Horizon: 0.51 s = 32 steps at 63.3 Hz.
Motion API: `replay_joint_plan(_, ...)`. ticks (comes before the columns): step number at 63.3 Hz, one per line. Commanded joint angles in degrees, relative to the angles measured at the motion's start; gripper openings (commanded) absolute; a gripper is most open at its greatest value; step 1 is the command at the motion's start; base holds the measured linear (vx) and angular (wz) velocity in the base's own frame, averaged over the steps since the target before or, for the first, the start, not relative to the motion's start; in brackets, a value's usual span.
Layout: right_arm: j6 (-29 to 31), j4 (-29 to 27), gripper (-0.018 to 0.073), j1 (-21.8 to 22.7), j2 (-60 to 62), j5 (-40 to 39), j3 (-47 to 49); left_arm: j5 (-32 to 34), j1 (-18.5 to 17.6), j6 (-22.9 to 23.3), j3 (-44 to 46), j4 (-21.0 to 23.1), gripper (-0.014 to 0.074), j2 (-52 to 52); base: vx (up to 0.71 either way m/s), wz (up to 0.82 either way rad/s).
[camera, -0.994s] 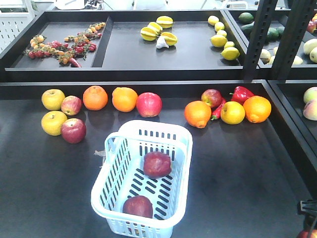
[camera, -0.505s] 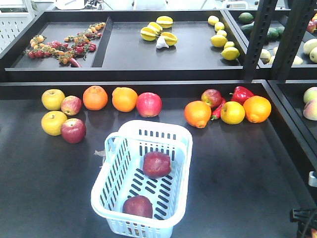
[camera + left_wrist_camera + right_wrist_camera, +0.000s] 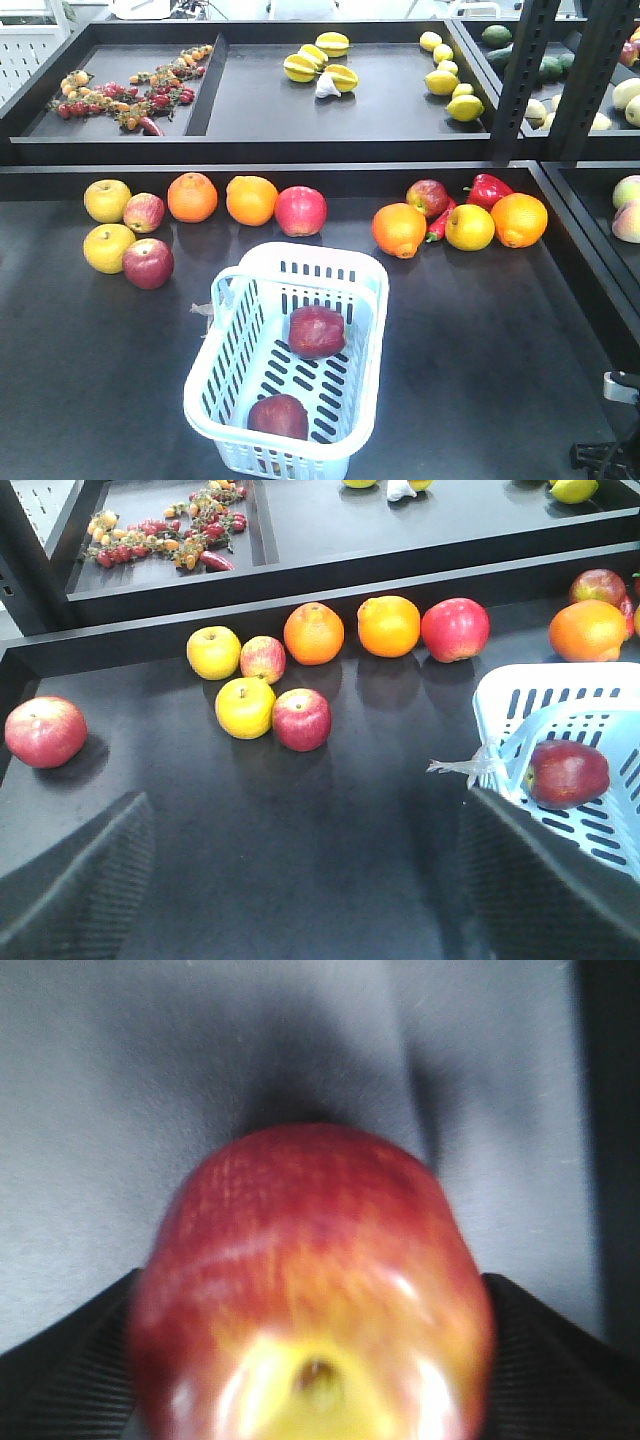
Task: Pick three apples into basket with both arms
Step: 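Reach the right gripper to the third red apple and grasp it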
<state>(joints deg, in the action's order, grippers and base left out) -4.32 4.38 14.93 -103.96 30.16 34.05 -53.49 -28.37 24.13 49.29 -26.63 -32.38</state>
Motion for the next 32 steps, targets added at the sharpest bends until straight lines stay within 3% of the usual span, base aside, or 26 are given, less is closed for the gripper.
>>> replay_joint_plan(1, 0.2, 0.1, 0.0524, 0.4, 1.5, -0.4, 1.0, 3.3, -0.1, 0.5, 1.5, -1.3, 0.0585, -0.1, 0.00, 0.00)
replay_joint_plan(15, 0.3, -2.8, 0.0365, 0.4, 1.6, -0.7, 1.6, 3.3, -0.1, 0.5, 1.5, -1.3, 0.0585, -0.1, 0.00, 0.00)
replay_joint_plan(32, 1.2, -6.0, 0.0351, 0.3, 8.4, -0.9, 1.6, 3.3, -0.1, 0.5, 1.5, -1.3, 0.0585, -0.1, 0.00, 0.00)
